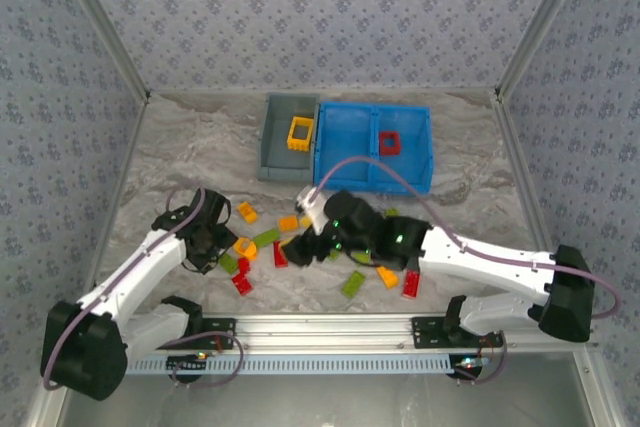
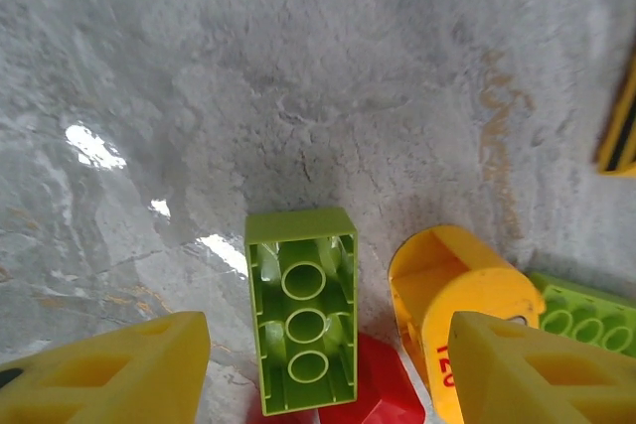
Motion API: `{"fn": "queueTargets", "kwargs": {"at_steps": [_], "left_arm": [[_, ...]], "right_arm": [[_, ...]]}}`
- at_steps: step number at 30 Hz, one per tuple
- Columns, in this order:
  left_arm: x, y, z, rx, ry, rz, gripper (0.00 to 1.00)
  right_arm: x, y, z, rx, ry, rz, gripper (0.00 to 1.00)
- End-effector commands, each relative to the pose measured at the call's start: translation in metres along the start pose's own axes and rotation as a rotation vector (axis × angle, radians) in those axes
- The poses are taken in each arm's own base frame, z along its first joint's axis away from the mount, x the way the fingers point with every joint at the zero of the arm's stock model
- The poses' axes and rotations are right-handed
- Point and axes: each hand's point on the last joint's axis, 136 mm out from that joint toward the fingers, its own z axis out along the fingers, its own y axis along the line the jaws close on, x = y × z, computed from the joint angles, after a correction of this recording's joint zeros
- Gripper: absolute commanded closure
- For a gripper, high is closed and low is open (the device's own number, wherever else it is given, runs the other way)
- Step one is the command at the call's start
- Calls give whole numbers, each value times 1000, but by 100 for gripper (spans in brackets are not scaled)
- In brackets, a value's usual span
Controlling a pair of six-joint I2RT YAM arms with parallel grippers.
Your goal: Sort the legos into containers by color
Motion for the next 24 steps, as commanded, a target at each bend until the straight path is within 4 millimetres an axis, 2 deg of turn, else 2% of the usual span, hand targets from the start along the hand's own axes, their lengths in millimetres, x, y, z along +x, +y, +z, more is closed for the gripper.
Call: {"fn": "queueTargets", "kwargs": {"at_steps": [1, 5, 13, 18, 24], "left_arm": [[8, -5, 12, 14, 65, -35, 35], [9, -6, 26, 18, 83, -59, 35], [10, 13, 31, -43, 69, -72, 38], [3, 15, 12, -4, 9, -82, 38], [-6, 9, -16, 55, -46, -58, 36]], "right_arm": [[-9, 35, 6, -67, -39, -55, 23], [-4, 50, 14, -89, -16, -69, 23], [-5, 55, 24, -90, 6, -69, 24], [-2, 52, 28, -78, 17, -65, 24], [0, 52, 32, -73, 36, -62, 24]]}}
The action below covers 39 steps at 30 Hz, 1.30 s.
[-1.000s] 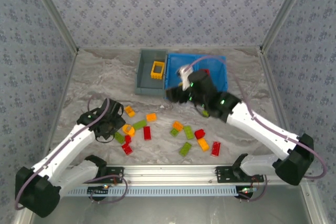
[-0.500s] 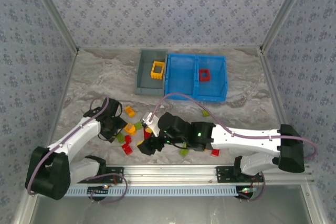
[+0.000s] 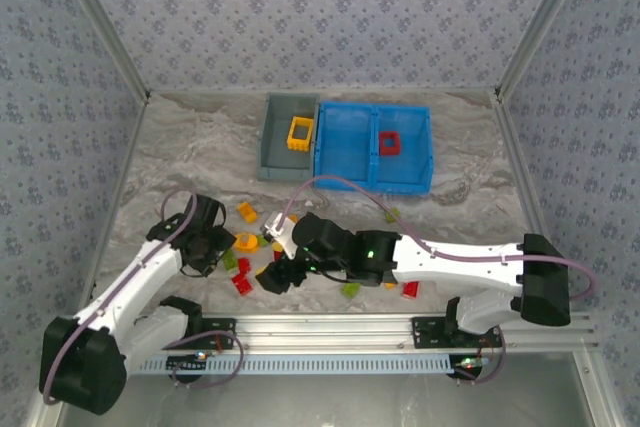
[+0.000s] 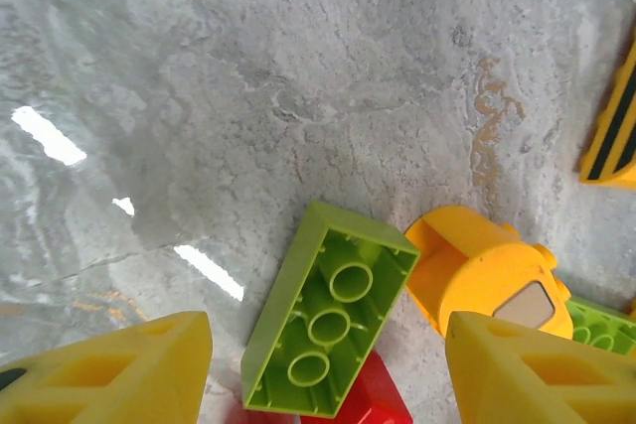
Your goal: Sort the legos into containers by color
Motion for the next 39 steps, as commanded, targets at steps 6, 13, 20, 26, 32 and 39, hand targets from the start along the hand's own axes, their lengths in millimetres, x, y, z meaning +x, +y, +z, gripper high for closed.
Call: {"fn": "queueTargets", "kwargs": {"at_steps": [6, 13, 20, 26, 32, 39], "left_arm": [[6, 8, -8, -7, 24, 101, 41], [23, 0, 10, -27, 110, 299, 40], [30, 7, 26, -88, 136, 332, 42], [26, 11, 31, -106, 111, 337, 47], [25, 16, 41, -146, 108, 338, 54], [7, 7, 19, -133, 1, 346, 76]], "right_arm": [[-10, 4, 0, 5, -14, 4, 24], [-6, 6, 5, -11, -2, 4, 24], [-4, 5, 7, -10, 6, 16, 24], [-4, 6, 8, -9, 6, 19, 24], [-4, 5, 8, -8, 8, 20, 24], [-11, 3, 1, 15, -24, 16, 25]]}}
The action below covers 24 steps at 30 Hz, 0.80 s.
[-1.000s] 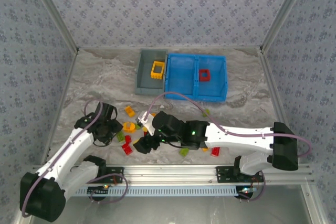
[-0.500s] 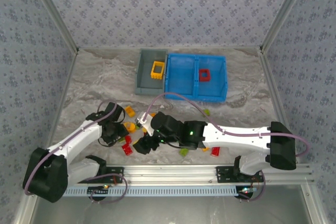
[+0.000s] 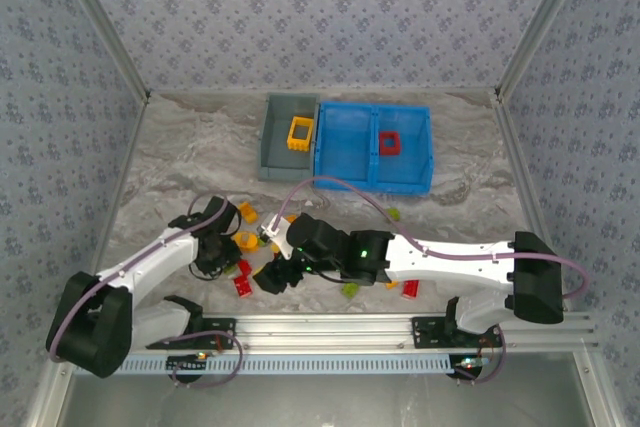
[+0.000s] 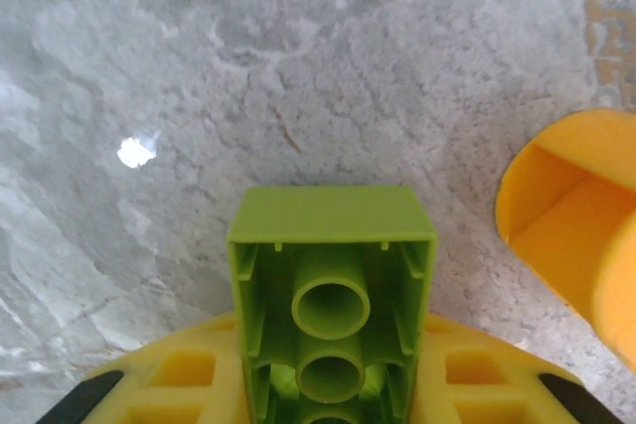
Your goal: Sort the legos into containers by color
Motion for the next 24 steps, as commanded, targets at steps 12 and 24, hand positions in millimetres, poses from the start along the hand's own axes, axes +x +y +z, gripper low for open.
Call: {"fn": "queueTargets", "kwargs": {"at_steps": [12, 24], "left_arm": [[-23, -179, -150, 364, -278, 466, 77], [-17, -359, -123, 365, -320, 740, 76]], "right_arm": [[-53, -103, -130, 581, -353, 94, 24], [-11, -165, -236, 900, -448, 279, 24]]}}
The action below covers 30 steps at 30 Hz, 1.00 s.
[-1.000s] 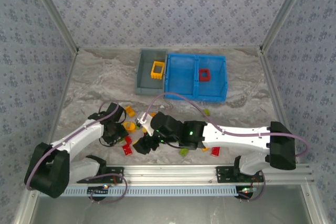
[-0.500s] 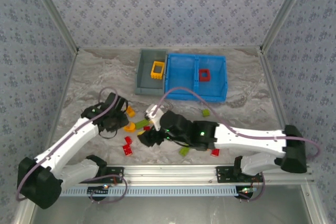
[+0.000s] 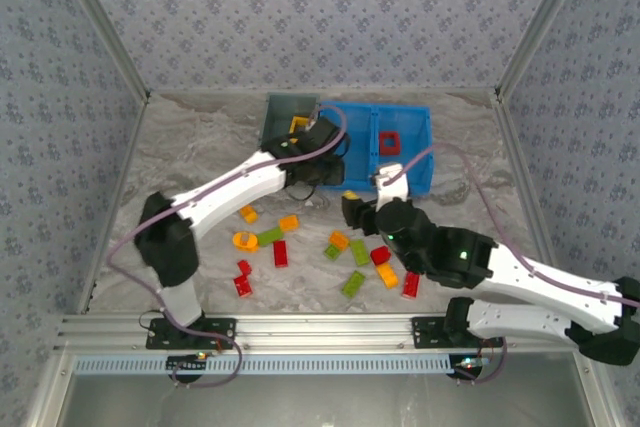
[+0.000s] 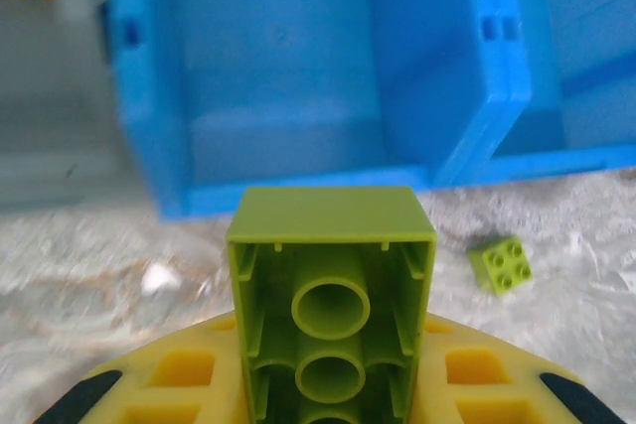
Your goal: Sort the legos into containers by color
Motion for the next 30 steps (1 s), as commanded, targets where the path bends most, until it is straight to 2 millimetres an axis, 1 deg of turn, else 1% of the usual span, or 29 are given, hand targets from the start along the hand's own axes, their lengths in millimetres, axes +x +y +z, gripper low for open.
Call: {"fn": "queueTargets", "kwargs": {"at_steps": [1, 4, 7, 9, 12, 14, 16, 18, 21, 23, 25, 27, 28, 30], "left_arm": [[-16, -9, 23, -53, -10, 78, 76], [-20, -7, 53, -113, 17, 92, 76], [-26, -6, 76, -131, 36, 76, 75], [-29, -5, 88, -137, 44, 73, 73], [-28, -2, 102, -145, 66, 65, 70], [-26, 0, 108, -149, 85, 62, 63], [-25, 1, 109, -152, 95, 63, 57], [-25, 1, 107, -154, 96, 64, 53], [-29, 0, 99, -147, 85, 65, 51], [-33, -3, 90, -141, 70, 61, 50], [-40, -7, 75, -132, 44, 59, 50], [-47, -15, 53, -114, 3, 63, 49], [-48, -19, 43, -103, -15, 66, 49], [-49, -28, 16, -73, -60, 77, 46]], "right_arm": [[2, -37, -13, 114, -16, 34, 23], [2, -49, -20, 128, -19, 46, 23], [2, -53, -24, 131, -22, 60, 23], [7, -57, -25, 138, -6, 50, 23], [10, -57, -24, 136, 2, 48, 23], [13, -59, -24, 144, 10, 49, 23], [16, -61, -23, 154, 19, 57, 23], [20, -65, -23, 169, 30, 67, 23], [27, -75, -23, 208, 58, 106, 23], [34, -84, -24, 246, 91, 142, 23], [45, -98, -26, 314, 147, 190, 24], [65, -110, -29, 380, 253, 249, 30], [76, -113, -29, 404, 311, 273, 34], [106, -120, -31, 474, 449, 331, 41]]}}
